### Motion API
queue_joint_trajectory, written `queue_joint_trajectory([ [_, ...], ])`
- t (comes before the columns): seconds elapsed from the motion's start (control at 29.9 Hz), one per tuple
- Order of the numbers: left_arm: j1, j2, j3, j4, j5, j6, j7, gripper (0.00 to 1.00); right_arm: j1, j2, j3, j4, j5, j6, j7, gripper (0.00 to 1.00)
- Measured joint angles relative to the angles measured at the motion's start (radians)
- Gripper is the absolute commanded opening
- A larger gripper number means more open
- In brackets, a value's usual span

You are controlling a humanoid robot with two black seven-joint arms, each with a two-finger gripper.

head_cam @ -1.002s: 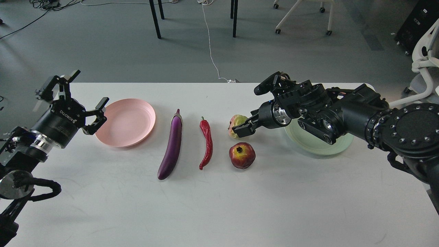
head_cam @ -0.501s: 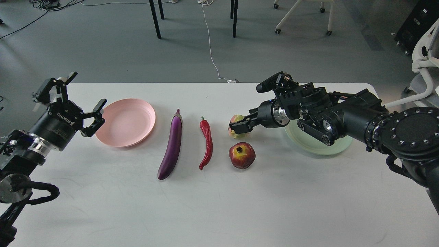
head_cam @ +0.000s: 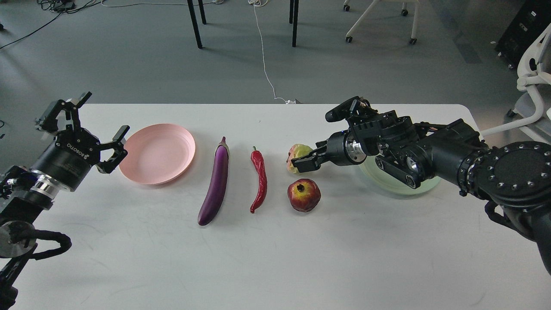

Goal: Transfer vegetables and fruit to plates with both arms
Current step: 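Close the right gripper around the peach and lift it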

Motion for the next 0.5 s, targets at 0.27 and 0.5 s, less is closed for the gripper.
queue_joint_trajectory([
  [0.27,0.003,0.0,-0.006,0.0,0.0,0.0,0.0,1.0,-0.009,0.0,0.002,0.001,0.001,-0.002,0.0,0.5],
  [0.5,0.006,0.0,-0.006,0.0,0.0,0.0,0.0,1.0,-0.01,0.0,-0.004,0.002,-0.001,0.002,0.0,0.38],
])
